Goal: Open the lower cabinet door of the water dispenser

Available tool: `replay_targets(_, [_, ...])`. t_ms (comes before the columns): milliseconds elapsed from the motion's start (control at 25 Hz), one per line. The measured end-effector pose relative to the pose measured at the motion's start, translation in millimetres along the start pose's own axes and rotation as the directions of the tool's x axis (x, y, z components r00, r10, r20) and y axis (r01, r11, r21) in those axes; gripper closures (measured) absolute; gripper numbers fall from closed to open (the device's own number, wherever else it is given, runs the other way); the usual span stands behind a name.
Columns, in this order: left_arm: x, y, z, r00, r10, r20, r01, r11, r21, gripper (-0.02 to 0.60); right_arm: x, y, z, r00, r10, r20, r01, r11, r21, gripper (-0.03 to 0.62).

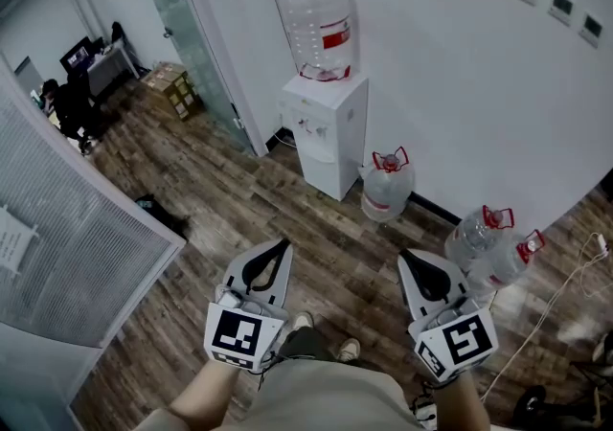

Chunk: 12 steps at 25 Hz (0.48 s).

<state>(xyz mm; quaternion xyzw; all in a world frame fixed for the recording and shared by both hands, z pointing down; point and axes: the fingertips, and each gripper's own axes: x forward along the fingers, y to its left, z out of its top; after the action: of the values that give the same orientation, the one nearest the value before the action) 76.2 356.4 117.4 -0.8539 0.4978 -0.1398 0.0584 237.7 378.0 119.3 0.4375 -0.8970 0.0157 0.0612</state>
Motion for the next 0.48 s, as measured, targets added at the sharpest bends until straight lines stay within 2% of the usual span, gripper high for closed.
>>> replay_targets(360, [15.8, 3.0, -10.0, 0.998, 0.034, 0.051, -0.034, 0.999, 0.007, 0.575, 21.9, -5.3, -16.8, 0.999, 0.034, 0.012, -0.033, 0.999, -0.039, 0.588])
replay_targets(480, [23.4, 9.7, -21.9, 0.999, 0.032, 0.043, -0.032, 0.999, 0.002, 0.575, 35.2, -3.9, -20.7, 0.999, 0.043, 0.011, -0.043, 0.999, -0.033, 0.589])
